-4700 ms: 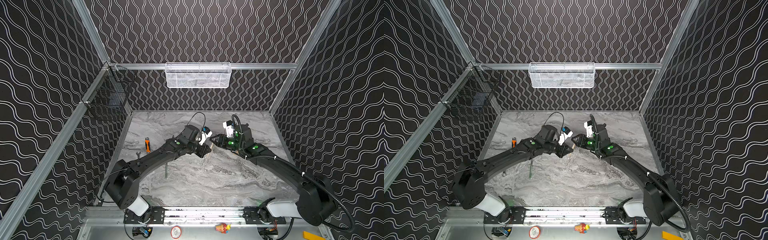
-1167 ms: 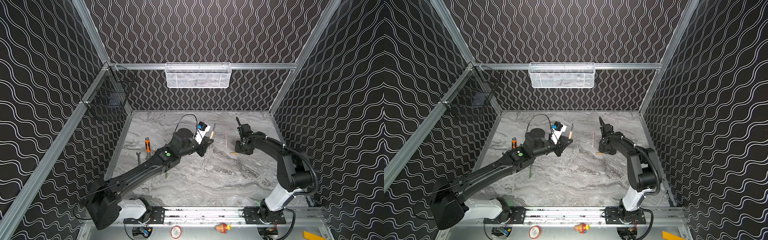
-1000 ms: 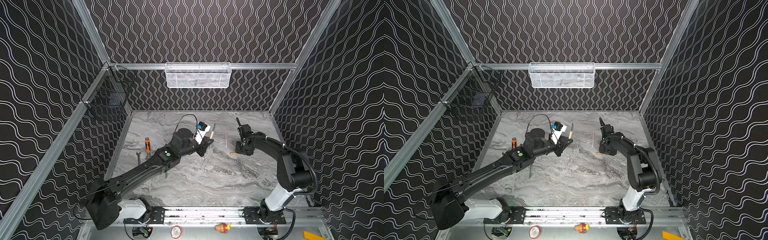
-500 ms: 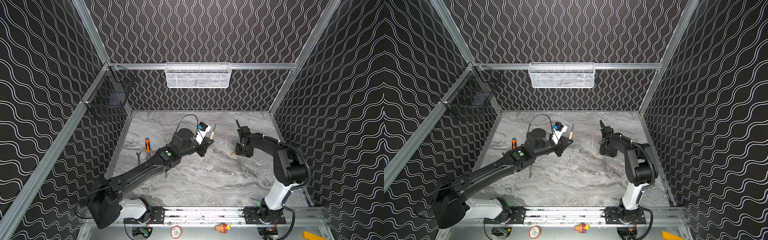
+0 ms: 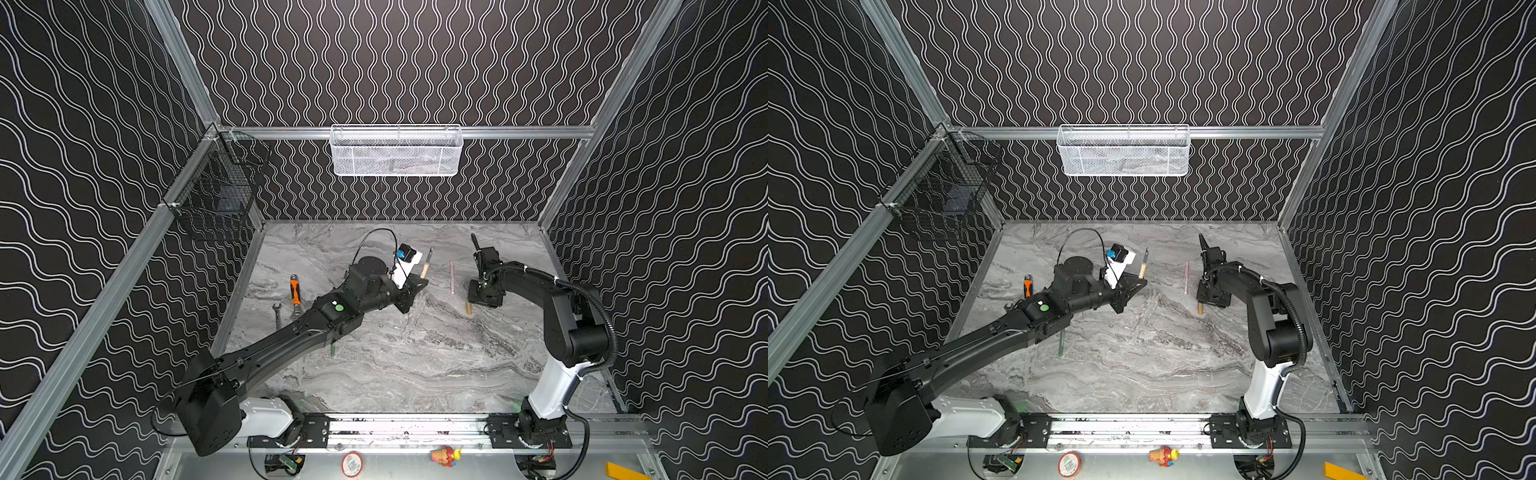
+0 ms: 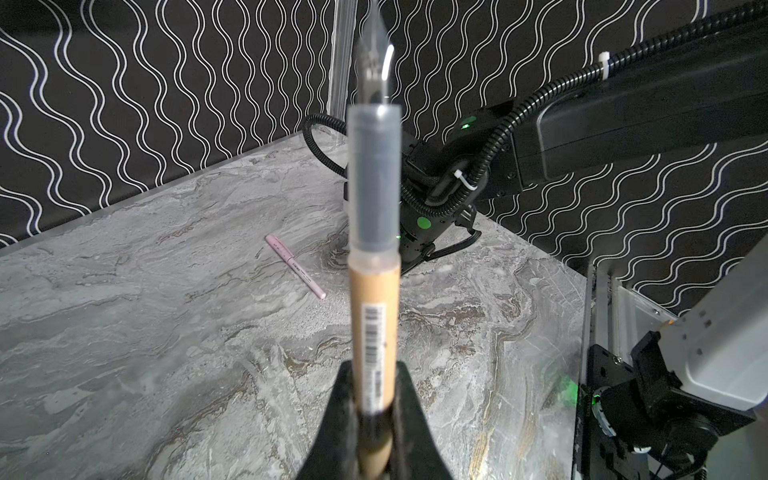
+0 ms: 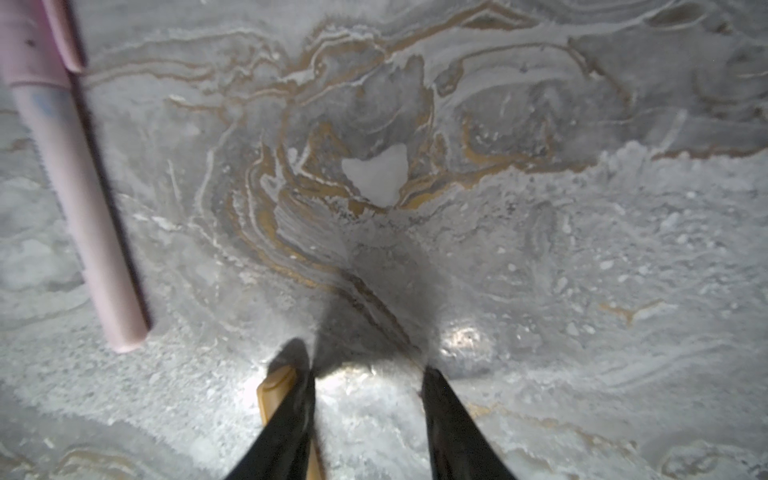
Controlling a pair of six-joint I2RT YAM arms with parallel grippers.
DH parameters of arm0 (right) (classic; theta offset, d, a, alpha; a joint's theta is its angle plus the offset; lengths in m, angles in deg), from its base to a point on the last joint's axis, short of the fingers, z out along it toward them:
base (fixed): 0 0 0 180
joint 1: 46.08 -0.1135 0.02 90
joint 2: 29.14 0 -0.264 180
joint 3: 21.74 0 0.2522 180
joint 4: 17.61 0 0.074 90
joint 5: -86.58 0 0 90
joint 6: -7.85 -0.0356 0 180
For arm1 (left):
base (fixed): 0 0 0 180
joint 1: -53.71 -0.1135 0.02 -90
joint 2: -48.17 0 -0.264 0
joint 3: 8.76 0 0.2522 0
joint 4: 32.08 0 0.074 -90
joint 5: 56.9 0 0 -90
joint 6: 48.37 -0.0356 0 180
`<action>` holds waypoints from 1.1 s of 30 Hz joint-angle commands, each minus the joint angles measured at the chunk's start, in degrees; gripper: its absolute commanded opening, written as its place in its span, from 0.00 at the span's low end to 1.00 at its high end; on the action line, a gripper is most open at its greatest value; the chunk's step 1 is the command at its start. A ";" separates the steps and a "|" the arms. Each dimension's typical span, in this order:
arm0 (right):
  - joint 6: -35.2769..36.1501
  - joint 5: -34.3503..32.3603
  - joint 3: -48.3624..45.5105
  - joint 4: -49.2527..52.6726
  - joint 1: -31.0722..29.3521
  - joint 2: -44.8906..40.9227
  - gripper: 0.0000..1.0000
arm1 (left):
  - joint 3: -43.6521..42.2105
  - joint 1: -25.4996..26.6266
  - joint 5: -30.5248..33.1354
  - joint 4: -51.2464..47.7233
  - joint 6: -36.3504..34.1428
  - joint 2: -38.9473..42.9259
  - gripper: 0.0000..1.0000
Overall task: Insert the pens into the pen caps
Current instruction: 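Position the right gripper above the beige cap on the table, then lower the right gripper onto the beige cap and close on it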
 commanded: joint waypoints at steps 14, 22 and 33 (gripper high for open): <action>4.22 11.64 -4.80 -3.24 1.76 -9.12 0.39 | 0.52 0.00 -0.82 1.28 -0.95 0.14 0.00; 5.89 13.11 -5.59 -3.16 1.74 -7.15 0.35 | 0.56 -0.06 -2.03 1.65 -0.33 -0.44 0.00; 6.96 9.31 -3.01 -0.88 0.39 -3.44 0.32 | 0.69 0.02 -2.33 1.62 -0.24 -0.96 0.00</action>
